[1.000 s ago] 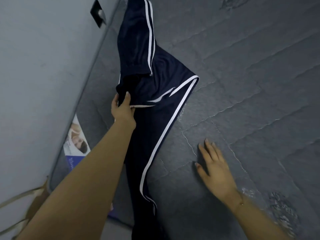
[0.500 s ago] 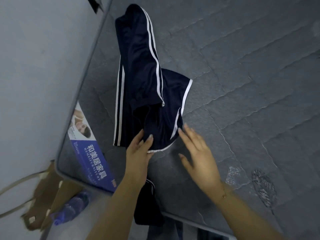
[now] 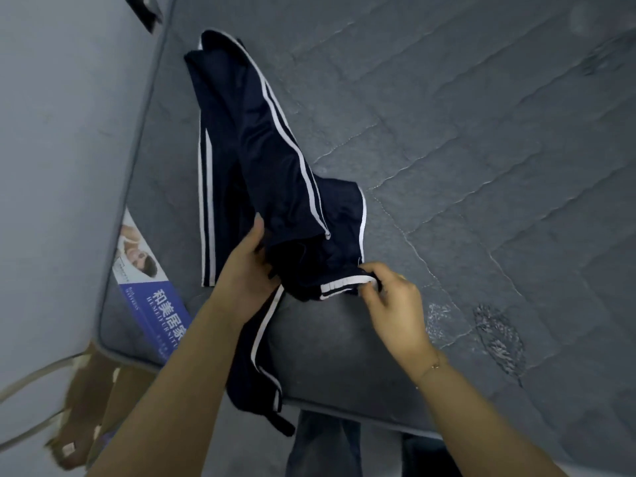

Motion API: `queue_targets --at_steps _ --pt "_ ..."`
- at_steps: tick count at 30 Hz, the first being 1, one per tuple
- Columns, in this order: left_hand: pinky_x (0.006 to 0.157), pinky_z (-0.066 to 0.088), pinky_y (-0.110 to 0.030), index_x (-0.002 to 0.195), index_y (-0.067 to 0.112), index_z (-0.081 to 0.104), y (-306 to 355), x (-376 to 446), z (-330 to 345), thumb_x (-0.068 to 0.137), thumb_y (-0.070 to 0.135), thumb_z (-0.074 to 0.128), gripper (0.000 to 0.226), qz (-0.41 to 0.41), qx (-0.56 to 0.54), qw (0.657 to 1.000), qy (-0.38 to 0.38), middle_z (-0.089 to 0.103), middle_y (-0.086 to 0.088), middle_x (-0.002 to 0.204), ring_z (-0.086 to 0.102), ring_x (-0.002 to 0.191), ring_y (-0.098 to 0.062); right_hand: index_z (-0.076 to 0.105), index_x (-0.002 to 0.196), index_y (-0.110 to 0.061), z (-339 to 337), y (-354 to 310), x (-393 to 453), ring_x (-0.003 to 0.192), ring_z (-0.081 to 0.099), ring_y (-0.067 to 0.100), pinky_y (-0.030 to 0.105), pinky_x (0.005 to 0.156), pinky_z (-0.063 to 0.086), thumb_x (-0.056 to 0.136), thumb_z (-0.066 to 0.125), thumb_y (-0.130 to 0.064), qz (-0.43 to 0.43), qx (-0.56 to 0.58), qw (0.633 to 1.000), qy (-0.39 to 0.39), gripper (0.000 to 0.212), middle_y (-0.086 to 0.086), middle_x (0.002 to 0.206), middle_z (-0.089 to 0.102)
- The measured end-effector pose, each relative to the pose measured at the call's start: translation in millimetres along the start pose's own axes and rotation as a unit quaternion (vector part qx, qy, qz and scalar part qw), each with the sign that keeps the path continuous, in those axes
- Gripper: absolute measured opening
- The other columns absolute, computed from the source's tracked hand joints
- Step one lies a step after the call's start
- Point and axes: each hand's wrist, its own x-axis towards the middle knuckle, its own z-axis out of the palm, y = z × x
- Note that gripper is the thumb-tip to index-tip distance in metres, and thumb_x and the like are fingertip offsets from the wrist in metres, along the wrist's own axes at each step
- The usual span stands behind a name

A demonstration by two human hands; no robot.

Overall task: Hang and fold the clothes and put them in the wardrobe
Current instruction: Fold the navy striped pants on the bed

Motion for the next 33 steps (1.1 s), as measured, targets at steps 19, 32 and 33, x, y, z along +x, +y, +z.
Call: queue_targets --at_steps 19,32,33 --pt "0.055 0.056 -0.024 0.105 0.005 0.062 -287.5 43.8 363.1 0.089 0.014 0.069 0.019 -0.060 0.150 0.985 0.053 0.064 -0.010 0.109 0.063 0.090 -0.019 0.064 0.094 -0.034 -316.4 263.9 -177.4 0.083 0.062 0.004 0.017 0.074 0.051 0.099 0.049 -0.036 0.188 0.333 0.884 0.268 0.016 -0.011 0.088 0.067" --pt "0.056 0.057 -0.021 0.127 0.000 0.057 -514.1 18.3 693.3 0.091 0.005 0.064 0.038 -0.057 0.146 0.984 -0.085 0.064 -0.012 0.120 0.065 0.095 -0.019 0.057 0.123 -0.019 -548.8 470.2 -248.1 0.108 0.062 0.013 0.029 0.094 0.050 0.105 0.042 -0.027 0.294 0.388 0.740 0.464 0.025 -0.002 0.117 0.065" --pt "0.058 0.058 -0.022 0.130 -0.001 0.055 -528.1 15.0 708.4 0.092 0.005 0.064 0.039 -0.059 0.154 0.981 -0.097 0.064 -0.013 0.120 0.065 0.095 -0.019 0.057 0.125 -0.017 -563.1 483.2 -249.4 0.108 0.062 0.013 0.029 0.094 0.049 0.105 0.042 -0.027 0.305 0.383 0.727 0.482 0.027 0.000 0.118 0.064"
